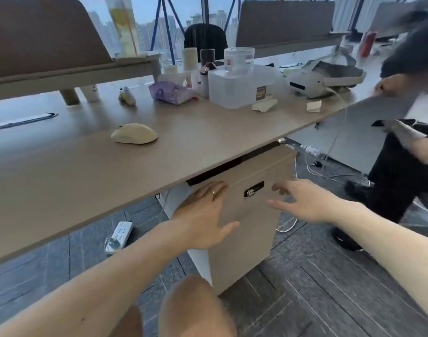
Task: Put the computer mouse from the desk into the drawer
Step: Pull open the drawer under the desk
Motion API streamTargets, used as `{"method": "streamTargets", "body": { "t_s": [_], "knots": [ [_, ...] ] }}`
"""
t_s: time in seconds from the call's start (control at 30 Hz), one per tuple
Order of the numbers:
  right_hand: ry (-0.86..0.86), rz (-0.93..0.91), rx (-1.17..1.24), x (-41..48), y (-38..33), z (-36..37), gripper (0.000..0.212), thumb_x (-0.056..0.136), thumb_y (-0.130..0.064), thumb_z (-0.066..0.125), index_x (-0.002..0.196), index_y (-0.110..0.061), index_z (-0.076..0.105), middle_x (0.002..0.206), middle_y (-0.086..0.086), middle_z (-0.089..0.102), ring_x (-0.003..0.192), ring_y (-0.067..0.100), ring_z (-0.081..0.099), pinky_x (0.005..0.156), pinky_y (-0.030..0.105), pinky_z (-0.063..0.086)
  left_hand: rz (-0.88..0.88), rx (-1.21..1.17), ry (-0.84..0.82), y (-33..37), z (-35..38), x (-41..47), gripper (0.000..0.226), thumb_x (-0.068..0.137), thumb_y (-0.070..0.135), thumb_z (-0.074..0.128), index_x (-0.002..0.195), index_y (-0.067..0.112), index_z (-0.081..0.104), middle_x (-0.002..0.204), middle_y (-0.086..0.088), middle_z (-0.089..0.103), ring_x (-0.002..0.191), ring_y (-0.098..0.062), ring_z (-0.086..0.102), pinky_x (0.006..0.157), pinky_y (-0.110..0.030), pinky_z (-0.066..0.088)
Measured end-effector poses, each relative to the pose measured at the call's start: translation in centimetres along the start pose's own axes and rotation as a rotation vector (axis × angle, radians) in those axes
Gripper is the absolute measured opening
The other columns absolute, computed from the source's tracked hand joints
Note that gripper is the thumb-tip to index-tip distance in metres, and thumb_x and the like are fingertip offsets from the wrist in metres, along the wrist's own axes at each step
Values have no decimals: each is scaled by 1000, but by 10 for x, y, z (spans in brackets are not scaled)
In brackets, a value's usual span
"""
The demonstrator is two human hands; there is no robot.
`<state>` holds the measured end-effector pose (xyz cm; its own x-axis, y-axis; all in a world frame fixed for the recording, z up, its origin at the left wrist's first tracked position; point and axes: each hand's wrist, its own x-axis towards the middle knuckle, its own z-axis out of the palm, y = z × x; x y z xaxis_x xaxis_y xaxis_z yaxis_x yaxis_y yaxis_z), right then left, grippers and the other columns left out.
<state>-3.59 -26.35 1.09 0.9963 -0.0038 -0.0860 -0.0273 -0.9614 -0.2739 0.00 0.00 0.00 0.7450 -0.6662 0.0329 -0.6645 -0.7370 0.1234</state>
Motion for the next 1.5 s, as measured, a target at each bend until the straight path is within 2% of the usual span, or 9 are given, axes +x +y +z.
{"method": "streamTargets", "body": {
  "t_s": [0.2,0.37,0.43,0.7,1.0,1.17,1.3,1.4,1.5],
  "knots": [
    [37,116,282,31,-9,39,37,90,-54,58,106,-22,68,98,0,72,93,22,66,79,32,51,-33,-73,179,-5,15,-5,74,97,47,51,156,13,22,161,0,25,144,-17,21,115,-28,20],
    [25,324,760,59,-16,68,35,92,-39,63,102,-6,67,86,10,73,78,29,72,80,44,57,-61,-130,312,-15,15,-5,48,98,33,54,143,15,50,141,4,48,127,-13,43,103,-25,38],
    [27,446,991,69,-26,73,29,97,-30,60,97,0,63,74,12,66,60,28,64,64,39,57,-62,-170,351,-18,17,-3,38,98,21,55,135,18,58,133,7,54,119,-13,49,94,-29,47],
    [0,627,1362,79,-45,76,36,104,-13,42,69,-8,50,67,9,52,56,18,50,41,22,47,-44,-176,401,-25,26,1,69,79,-22,59,137,15,60,126,1,60,113,-17,54,86,-29,53],
    [189,605,1464,73,-48,88,28,99,-11,49,71,-8,52,61,8,51,49,19,45,33,17,41,-48,-236,357,-32,23,1,71,81,-20,55,138,21,59,124,7,56,113,-11,50,85,-34,55],
    [261,594,1489,39,-41,91,26,98,-12,51,73,-11,56,55,3,52,50,19,46,54,31,43,-86,-350,340,-35,22,2,63,92,-11,50,139,30,57,124,14,50,114,-7,51,90,-39,53],
    [290,602,1459,-7,-26,92,28,100,-11,47,75,-7,58,63,9,54,55,22,50,55,31,46,-133,-441,355,-33,28,5,39,100,11,41,130,25,64,126,9,54,114,-8,49,96,-14,39],
    [303,631,1433,-36,-11,96,27,98,-12,50,74,-4,60,61,10,58,55,23,54,54,32,49,-115,-362,378,-30,32,12,63,92,46,23,124,13,67,126,-10,58,116,-19,44,85,0,22],
    [317,642,1412,-62,1,98,26,98,-12,49,77,-3,62,61,10,59,55,23,57,55,33,51,-176,-414,390,-29,33,6,41,100,16,38,130,23,64,121,9,53,115,-14,50,93,-15,35]
  ]
}}
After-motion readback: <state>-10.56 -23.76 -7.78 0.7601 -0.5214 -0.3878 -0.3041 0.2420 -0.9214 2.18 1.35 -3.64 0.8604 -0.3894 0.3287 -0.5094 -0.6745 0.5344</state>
